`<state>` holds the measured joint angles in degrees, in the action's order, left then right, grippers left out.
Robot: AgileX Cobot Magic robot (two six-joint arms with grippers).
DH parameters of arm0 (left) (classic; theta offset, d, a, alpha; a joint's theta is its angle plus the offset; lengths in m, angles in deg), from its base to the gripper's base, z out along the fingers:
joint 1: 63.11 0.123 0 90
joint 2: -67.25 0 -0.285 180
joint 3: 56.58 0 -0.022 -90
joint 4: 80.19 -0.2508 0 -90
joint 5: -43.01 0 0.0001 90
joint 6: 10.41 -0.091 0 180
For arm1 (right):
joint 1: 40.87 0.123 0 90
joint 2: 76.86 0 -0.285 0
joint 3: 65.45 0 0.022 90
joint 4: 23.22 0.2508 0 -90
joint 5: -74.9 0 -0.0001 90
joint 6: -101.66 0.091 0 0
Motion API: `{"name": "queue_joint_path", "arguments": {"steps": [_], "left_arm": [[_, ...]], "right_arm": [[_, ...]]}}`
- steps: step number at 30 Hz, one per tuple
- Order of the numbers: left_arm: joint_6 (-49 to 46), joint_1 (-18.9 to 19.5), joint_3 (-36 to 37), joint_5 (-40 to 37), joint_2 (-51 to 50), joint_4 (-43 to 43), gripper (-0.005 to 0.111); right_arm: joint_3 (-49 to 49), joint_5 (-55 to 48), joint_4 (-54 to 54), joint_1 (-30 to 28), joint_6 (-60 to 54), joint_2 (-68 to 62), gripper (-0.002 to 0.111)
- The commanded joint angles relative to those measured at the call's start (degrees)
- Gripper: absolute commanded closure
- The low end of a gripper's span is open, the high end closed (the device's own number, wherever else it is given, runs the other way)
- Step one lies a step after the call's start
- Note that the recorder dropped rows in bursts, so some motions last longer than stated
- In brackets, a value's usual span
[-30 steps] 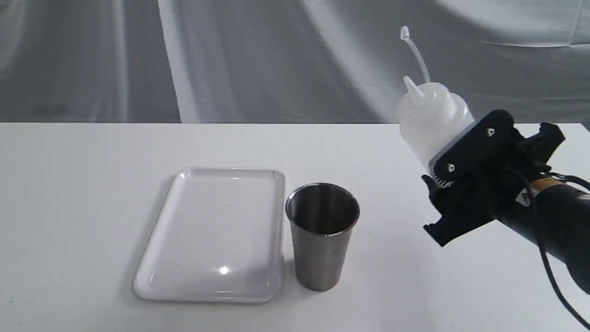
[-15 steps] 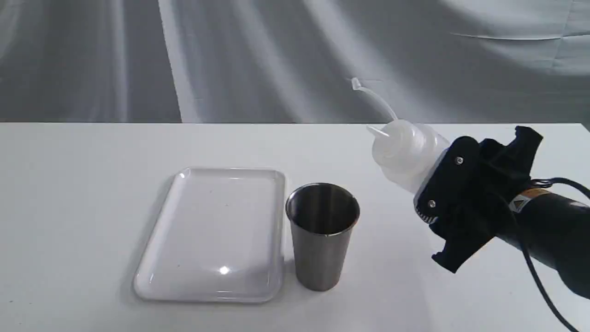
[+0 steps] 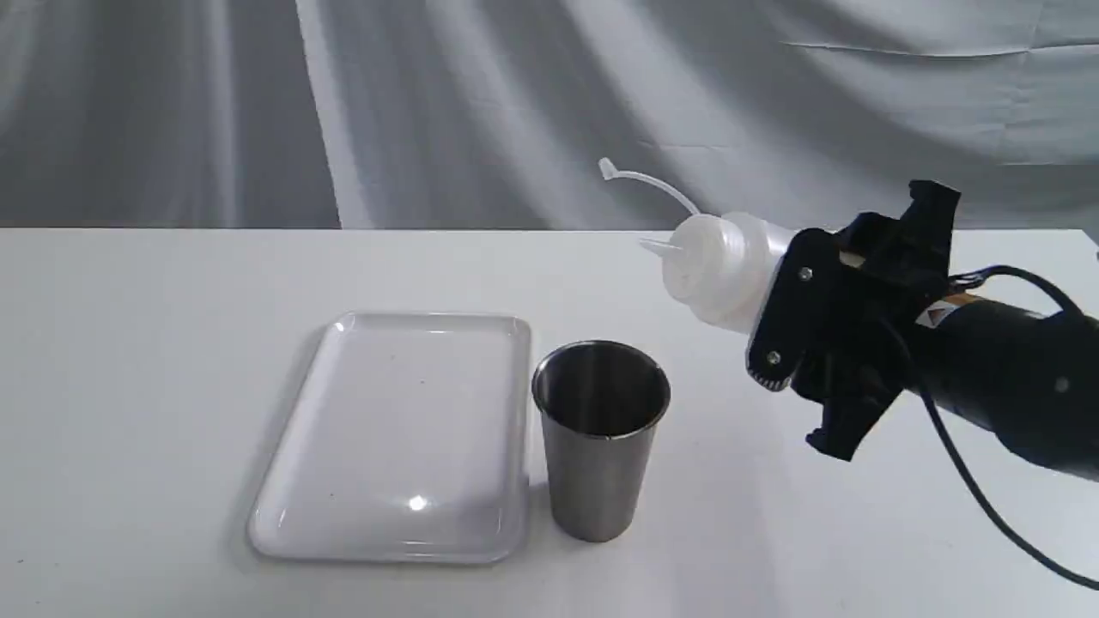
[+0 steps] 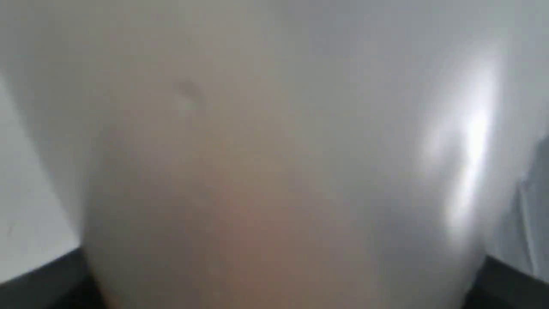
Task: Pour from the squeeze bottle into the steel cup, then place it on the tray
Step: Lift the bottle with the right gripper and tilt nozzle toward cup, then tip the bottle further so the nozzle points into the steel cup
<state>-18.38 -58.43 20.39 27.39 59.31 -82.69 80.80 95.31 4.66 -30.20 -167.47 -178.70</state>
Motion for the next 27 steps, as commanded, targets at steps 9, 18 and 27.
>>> {"name": "queue_joint_path", "arguments": {"steps": [9,18,27], "left_arm": [[0.1,0.0,0.3,0.4,0.1,0.0,0.098],[0.1,0.0,0.3,0.4,0.1,0.0,0.098],[0.1,0.0,0.3,0.4,0.1,0.0,0.098]], "right_arm": [[1.8,1.3,6.0,0.1,-6.8,0.5,0.091],[1.8,1.0,6.1,0.1,-6.3,0.5,0.091],[1.8,1.4,6.1,0.1,-6.3,0.5,0.091]]}}
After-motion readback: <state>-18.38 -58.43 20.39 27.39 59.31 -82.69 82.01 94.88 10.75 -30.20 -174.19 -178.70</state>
